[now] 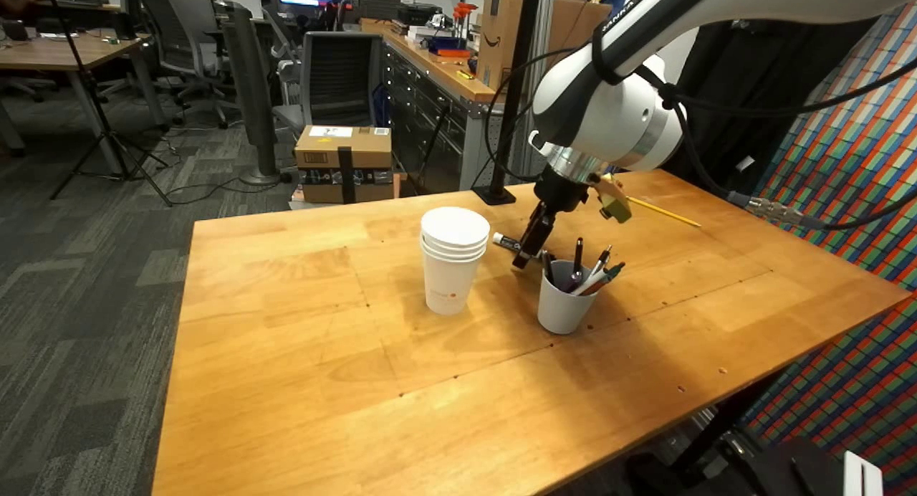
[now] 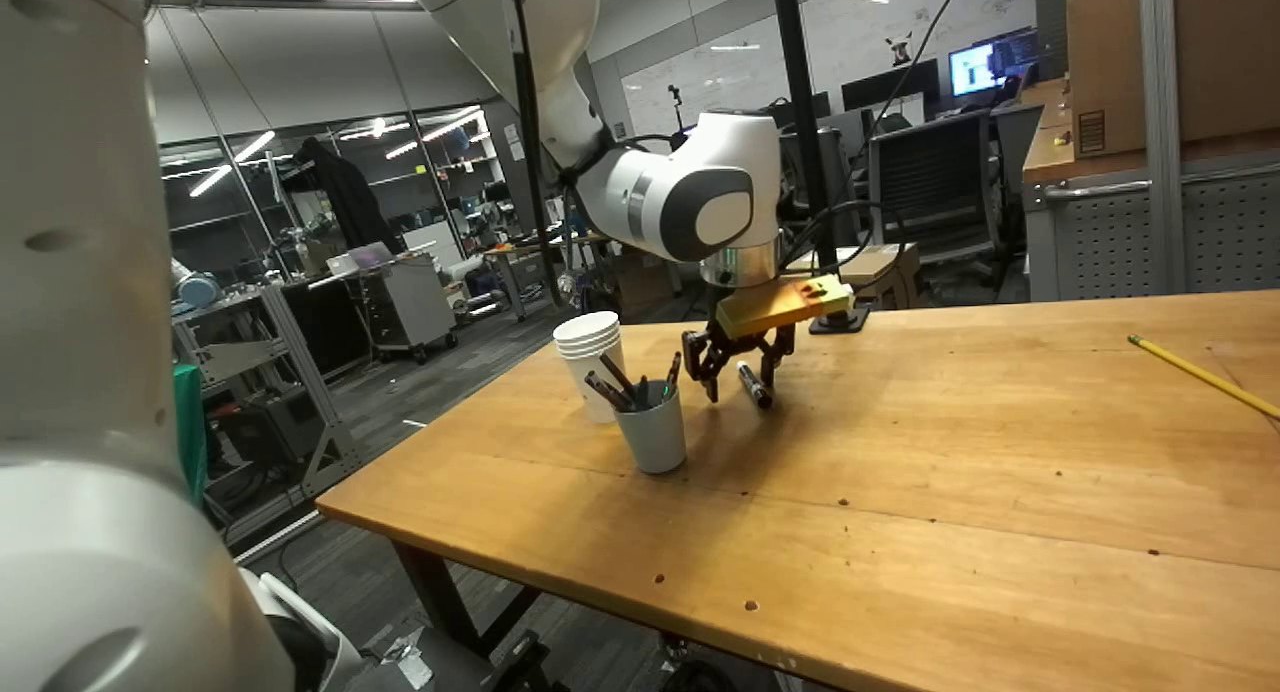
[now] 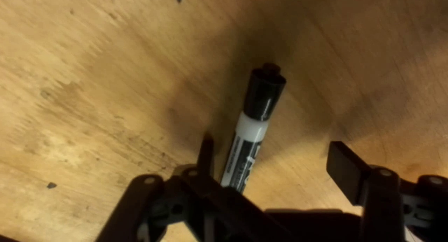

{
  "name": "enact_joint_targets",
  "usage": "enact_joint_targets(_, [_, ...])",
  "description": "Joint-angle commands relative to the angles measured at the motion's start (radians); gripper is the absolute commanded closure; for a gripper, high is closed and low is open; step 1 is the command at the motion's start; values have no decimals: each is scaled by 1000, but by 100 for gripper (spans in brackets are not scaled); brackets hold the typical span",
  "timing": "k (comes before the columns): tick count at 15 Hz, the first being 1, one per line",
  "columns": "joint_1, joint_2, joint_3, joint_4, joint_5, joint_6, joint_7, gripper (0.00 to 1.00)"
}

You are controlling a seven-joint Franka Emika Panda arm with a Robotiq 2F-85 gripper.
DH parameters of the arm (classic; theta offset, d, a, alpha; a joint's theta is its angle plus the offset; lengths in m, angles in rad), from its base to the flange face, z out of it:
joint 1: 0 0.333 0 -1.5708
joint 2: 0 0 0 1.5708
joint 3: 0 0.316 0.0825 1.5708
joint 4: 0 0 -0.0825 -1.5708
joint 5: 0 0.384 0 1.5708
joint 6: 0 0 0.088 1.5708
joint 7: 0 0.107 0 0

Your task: Stack the white cups together, place the black marker inside the topmost cup on the stacked cups

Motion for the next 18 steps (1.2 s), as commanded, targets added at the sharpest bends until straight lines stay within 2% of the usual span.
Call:
enact_joint_targets(1, [-25,13,24,22,-12,17,-14,49])
enact_joint_targets(7, [-34,11,21,26,-19,19,-19,95])
enact_joint_targets(10, [-33,9,19,25,-22,22,-14,91])
enact_joint_targets(18, [-16,-13,24,48,-29,25,35,91])
